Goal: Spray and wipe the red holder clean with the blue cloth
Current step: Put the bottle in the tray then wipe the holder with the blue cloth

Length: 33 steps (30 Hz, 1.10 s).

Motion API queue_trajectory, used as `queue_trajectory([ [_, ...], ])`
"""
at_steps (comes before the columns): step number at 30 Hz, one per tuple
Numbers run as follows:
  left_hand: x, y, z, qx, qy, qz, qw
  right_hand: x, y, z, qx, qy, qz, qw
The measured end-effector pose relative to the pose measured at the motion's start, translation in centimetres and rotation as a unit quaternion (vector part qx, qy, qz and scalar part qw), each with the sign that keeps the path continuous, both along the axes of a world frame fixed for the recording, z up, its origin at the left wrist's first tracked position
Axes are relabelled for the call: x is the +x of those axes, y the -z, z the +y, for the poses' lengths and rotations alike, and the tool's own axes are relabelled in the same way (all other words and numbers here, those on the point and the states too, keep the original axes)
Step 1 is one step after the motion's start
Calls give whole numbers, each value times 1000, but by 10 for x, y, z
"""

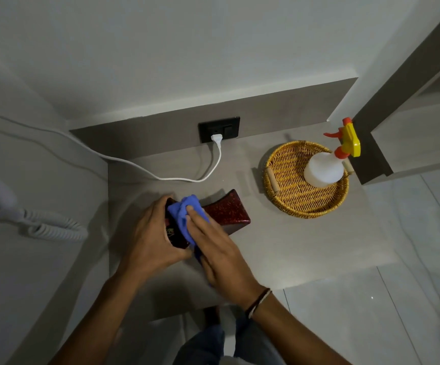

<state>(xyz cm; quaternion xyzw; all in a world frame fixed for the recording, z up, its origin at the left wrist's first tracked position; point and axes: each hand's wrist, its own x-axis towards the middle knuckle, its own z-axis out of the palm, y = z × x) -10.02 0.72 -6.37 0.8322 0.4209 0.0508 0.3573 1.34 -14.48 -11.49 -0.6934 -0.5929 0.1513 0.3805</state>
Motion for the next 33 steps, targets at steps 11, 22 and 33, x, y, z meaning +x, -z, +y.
queue_trajectory([
  [11,12,-8,-1,9,18,4,1000,20,-6,9,-7,56,22,998],
  [22,12,-19,9,66,76,21,995,88,20,-28,-139,128,-27,982],
  [33,65,-42,3,176,174,136,959,142,4,-90,-81,268,-27,960],
])
